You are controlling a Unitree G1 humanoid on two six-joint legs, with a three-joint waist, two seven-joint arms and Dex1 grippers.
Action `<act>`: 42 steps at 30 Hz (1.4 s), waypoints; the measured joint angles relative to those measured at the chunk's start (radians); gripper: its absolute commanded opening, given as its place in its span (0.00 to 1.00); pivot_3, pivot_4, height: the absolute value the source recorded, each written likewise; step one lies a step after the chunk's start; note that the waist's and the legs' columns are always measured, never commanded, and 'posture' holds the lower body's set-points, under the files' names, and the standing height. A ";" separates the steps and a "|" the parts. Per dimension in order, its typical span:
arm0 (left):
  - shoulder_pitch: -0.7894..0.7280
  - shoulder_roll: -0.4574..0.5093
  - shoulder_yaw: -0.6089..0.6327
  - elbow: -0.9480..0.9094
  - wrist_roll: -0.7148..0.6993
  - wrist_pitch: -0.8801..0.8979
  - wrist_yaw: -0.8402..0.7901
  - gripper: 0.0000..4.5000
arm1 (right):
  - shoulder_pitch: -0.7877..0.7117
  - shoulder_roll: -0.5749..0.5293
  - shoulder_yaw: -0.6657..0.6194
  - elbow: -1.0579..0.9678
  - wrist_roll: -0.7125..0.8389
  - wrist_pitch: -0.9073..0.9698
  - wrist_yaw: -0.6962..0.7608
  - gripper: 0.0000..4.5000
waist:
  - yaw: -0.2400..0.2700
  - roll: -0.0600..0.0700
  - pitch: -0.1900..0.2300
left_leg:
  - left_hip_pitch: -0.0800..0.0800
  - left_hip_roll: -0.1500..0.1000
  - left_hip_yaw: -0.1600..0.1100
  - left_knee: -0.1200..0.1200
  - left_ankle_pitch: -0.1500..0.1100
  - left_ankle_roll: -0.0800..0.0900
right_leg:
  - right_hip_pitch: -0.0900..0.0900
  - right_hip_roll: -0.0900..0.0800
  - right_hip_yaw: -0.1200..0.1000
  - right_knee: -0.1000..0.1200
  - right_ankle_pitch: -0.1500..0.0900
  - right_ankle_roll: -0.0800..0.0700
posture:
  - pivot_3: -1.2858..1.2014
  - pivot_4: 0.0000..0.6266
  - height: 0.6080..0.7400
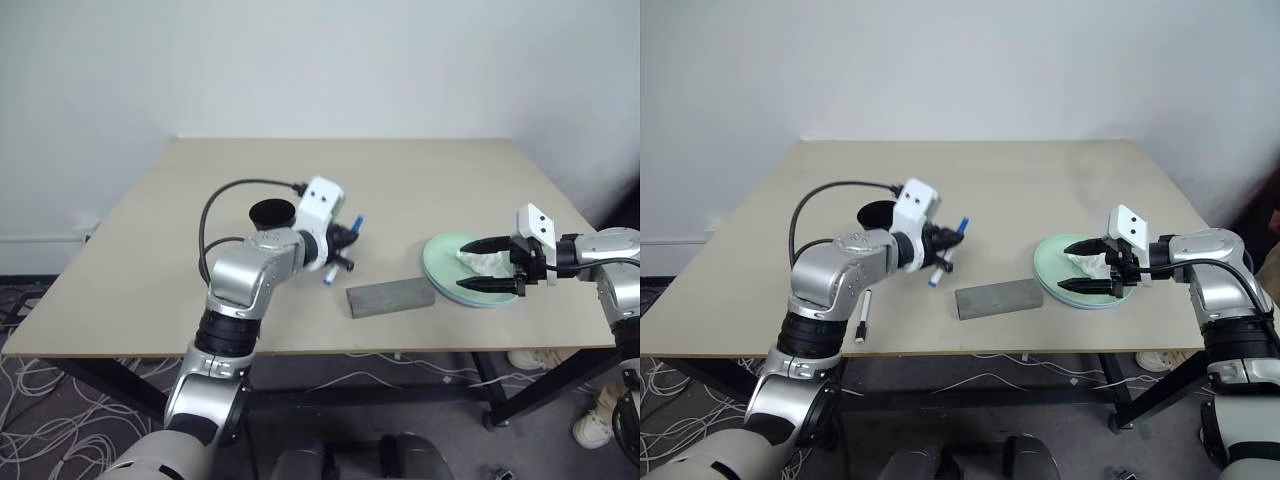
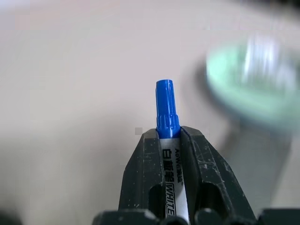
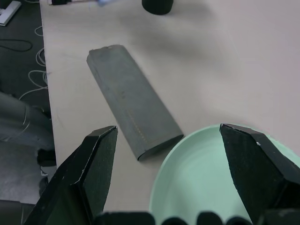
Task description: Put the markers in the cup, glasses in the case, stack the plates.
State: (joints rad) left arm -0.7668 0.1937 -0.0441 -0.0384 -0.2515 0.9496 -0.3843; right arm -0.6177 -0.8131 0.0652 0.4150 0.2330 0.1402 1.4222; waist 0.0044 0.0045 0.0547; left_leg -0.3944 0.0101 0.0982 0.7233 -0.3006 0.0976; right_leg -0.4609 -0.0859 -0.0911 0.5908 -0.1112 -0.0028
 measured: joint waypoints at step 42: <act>-0.051 0.081 0.256 0.611 0.049 -0.994 0.046 0.02 | -0.008 0.013 -0.095 -0.125 0.176 0.160 -0.001 0.84 | 0.003 0.000 0.000 | 0.000 0.000 0.002 0.000 0.000 0.001 | 0.001 0.000 -0.002 -0.001 0.003 0.001 | 0.52 0.00 1.00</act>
State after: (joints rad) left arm -0.8176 0.2744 0.2118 0.5727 -0.2026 -0.0442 -0.3383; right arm -0.6261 -0.8001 -0.0301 0.2899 0.4087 0.3005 1.4214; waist 0.0070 0.0041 0.0545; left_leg -0.3947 0.0100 0.1003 0.7234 -0.3004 0.0991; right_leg -0.4599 -0.0862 -0.0930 0.5893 -0.1085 -0.0018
